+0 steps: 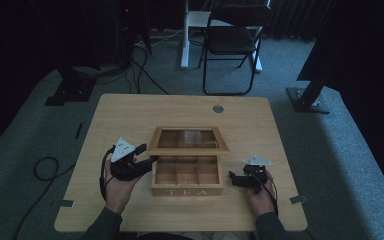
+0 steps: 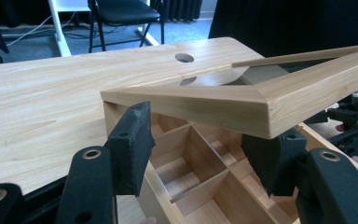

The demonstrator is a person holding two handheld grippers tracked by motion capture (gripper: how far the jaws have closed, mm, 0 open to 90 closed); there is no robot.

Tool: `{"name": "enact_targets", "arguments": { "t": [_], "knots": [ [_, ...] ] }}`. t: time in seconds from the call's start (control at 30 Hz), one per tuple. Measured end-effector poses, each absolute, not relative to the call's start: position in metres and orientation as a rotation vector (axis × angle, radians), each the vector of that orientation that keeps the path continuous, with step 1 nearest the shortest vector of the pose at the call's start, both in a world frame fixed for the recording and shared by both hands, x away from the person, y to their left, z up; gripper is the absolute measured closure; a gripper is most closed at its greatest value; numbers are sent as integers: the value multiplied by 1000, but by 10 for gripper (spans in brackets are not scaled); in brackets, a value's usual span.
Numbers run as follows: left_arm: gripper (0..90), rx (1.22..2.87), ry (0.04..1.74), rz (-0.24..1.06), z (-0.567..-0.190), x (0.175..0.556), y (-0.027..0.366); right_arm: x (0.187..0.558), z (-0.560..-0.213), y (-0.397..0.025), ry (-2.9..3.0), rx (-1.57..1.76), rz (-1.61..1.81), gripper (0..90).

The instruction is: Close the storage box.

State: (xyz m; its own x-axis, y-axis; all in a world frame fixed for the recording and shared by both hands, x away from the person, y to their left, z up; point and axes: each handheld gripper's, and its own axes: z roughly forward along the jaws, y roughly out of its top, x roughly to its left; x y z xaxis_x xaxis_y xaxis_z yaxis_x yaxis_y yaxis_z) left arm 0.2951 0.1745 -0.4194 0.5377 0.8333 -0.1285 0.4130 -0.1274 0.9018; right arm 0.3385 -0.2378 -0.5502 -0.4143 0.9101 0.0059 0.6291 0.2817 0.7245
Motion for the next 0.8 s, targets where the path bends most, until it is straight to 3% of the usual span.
{"name": "enact_targets", "arguments": {
  "t": [0.8],
  "knots": [
    [426,1745,1068,492,-435,285,174,339,-550,-238,2145,1383,925,130]
  ]
}}
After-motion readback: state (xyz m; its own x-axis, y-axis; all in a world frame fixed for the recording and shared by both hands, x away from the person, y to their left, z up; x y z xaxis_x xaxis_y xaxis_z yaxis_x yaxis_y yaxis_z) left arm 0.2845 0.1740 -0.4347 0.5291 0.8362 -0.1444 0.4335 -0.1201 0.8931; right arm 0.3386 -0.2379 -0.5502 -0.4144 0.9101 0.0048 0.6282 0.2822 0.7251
